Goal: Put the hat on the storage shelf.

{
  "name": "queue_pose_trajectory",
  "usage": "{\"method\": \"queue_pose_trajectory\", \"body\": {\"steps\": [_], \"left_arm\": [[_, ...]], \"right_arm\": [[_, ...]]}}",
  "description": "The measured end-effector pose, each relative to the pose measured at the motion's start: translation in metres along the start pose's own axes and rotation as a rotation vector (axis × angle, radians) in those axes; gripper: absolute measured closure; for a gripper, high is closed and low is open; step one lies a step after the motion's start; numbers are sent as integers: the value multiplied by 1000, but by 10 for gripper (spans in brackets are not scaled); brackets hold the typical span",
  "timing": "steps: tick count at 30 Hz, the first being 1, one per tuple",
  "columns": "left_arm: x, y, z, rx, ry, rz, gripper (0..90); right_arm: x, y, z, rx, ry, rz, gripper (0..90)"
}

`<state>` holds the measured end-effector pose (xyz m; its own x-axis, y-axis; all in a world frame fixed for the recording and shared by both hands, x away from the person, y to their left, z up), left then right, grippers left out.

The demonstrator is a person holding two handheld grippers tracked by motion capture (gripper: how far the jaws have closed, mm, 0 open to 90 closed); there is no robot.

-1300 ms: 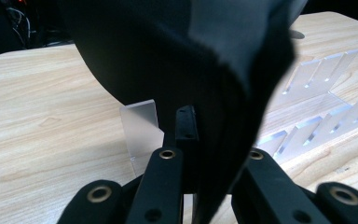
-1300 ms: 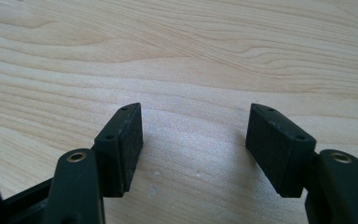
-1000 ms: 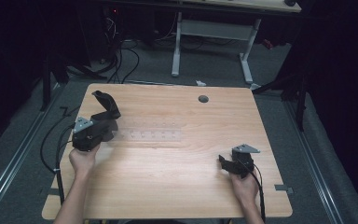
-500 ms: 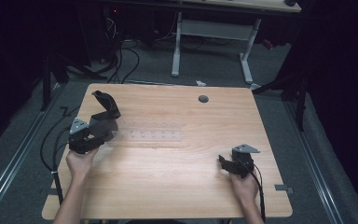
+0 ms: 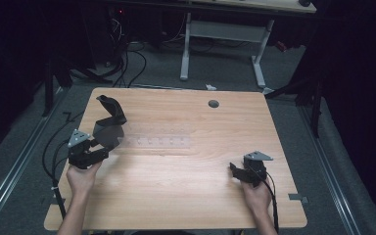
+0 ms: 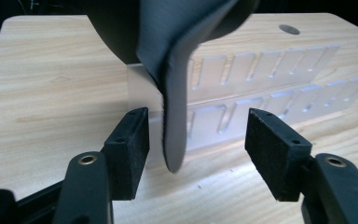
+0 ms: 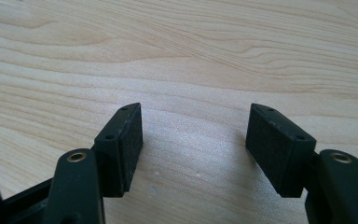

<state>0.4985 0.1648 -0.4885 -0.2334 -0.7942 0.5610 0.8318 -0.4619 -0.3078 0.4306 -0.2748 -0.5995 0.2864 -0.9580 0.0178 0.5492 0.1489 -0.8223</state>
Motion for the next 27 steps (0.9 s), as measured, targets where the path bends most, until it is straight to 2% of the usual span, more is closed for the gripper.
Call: {"method": "queue_pose_trajectory", "body": {"steps": [8, 14, 19, 27], "left_arm": [[4, -18, -18, 1, -15, -22, 404], [9, -26, -34, -9, -15, -34, 420], [17, -26, -46, -24, -5, -47, 424], [31, -20, -69, -74, 25, -71, 424]], "right_arm": [[0, 0, 0, 0, 0, 0, 367], [0, 0, 0, 0, 1, 0, 367], [0, 0, 0, 0, 1, -1, 367], [0, 0, 0, 0, 1, -1, 367]]}}
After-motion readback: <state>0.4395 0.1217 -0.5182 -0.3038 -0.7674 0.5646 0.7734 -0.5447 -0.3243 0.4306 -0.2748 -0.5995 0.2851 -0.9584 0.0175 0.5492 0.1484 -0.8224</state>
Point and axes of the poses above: each handheld gripper's, and its own axes: y roughly forward along the jaws, z roughly out of its top, x roughly to its right, the point moved 10 cm from there along y, roughly forward along the jaws, and after that the axes turned 12 degrees about -x, right-handed, at the moved point
